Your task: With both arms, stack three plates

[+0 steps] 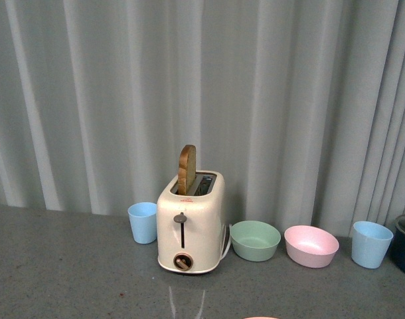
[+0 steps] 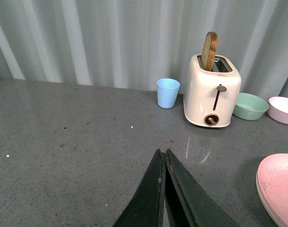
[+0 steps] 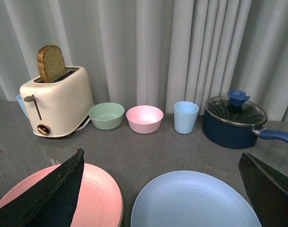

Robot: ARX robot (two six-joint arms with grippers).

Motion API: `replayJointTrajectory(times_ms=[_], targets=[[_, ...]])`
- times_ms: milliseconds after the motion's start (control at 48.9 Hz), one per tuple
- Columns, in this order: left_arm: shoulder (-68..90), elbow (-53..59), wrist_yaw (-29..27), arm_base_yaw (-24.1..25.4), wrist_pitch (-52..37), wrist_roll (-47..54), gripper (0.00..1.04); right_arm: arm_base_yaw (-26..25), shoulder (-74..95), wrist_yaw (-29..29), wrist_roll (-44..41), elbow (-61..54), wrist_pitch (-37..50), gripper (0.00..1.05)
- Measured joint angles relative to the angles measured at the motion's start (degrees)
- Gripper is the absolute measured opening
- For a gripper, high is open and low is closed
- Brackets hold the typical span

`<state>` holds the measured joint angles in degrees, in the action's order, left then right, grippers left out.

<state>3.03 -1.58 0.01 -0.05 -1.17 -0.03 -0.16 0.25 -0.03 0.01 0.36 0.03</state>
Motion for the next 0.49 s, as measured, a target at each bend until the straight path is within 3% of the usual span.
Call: replayJointTrajectory(times_ms=[266, 491], targets=[[-2.8, 0.0, 0.0, 0.0, 1.1, -0.1, 0.05, 0.0, 0.0, 0.0, 0.0, 0.0, 0.0, 0.97], [-2.8, 0.0, 0.0, 0.0, 1.1, -0.1, 0.42, 0.0, 0.0, 0.0, 0.0, 0.0, 0.0, 0.97]])
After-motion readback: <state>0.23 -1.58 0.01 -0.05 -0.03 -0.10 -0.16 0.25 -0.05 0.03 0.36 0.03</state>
